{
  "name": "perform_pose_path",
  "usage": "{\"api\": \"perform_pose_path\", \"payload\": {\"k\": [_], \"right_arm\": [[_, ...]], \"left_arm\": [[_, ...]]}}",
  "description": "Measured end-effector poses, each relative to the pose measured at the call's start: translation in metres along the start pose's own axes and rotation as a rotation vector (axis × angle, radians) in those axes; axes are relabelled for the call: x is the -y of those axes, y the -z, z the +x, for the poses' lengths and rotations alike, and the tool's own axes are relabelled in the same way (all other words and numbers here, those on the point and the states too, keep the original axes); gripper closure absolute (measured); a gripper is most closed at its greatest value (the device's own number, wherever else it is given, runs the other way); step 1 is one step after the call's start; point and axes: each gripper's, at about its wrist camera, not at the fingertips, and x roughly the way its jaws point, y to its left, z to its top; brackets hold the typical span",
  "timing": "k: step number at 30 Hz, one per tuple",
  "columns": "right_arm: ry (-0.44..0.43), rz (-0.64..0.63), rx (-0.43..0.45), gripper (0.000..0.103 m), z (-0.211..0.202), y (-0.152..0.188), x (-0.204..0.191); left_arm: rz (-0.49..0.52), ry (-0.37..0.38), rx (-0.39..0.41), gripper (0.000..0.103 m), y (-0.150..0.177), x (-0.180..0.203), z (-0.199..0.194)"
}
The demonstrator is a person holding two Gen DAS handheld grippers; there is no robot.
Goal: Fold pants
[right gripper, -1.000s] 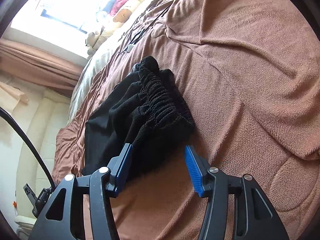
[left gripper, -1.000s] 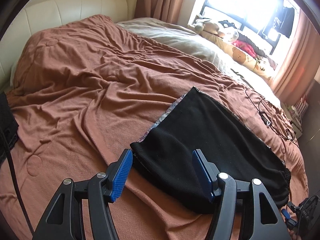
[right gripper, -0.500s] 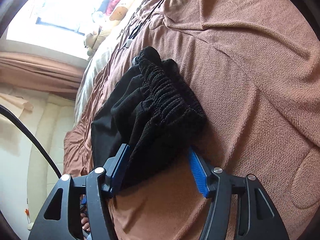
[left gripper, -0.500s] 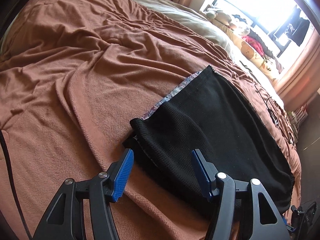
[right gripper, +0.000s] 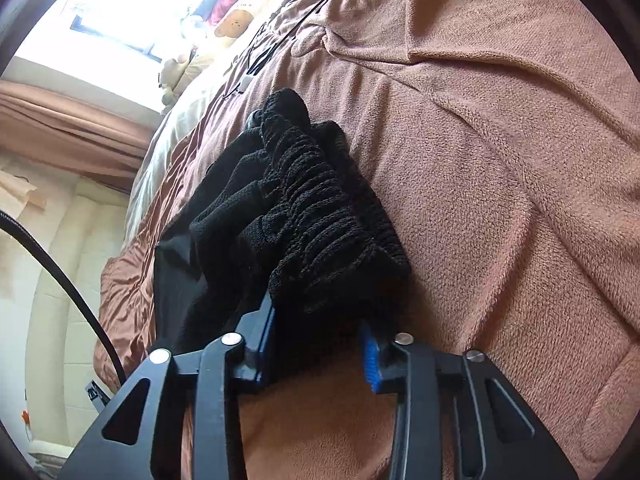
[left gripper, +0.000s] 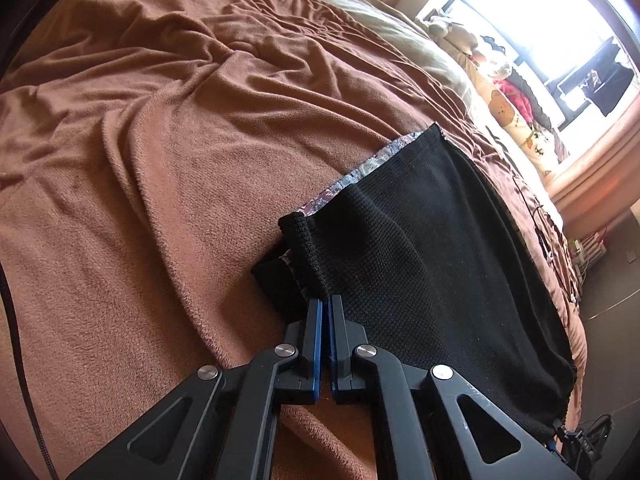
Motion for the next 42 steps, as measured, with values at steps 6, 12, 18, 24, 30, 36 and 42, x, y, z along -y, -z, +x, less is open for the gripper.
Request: {"api": "perform_pose_path", "payload": {"k": [6,12,18,24,30,36,42], "right_arm": [[0.002,0.007,0.013,0.086,-0.013,0.000,-0.002],[-0.028,0.072,-0.023,0.080,-0.010,0.002,0.005],[-0.045,0.088,-0.039,0.076,-0.012,0.000,0.010],[-0.046,0.080,-0.030,0.076,-0.005,-0.003,0.010],[-0.045,0.031,0.010,0.083,-0.004,-0.001,0.006],[-0.067,0.006,0.045,0.089,-0.014,0.003,-0.001],[-0.089,-0.006,0.056,0.090,-0.023,0.008,-0.006]], "left_arm": [[-0.064,0.018,-0.064,0.093,0.002,-0.012,0.003],[-0.077,0.015,-0.040,0.047,0.001,-0.017,-0.006],[-0.077,0.024,-0.021,0.047,-0.006,-0.019,0.005],[-0.035,0.009,0.032,0.080,-0.008,-0.018,0.005],[-0.039,0.022,0.065,0.094,-0.010,-0.018,-0.005],[-0.056,0.050,0.080,0.095,-0.013,-0.015,-0.024],[-0.054,0.075,0.100,0.096,-0.009,-0.010,-0.052]]}}
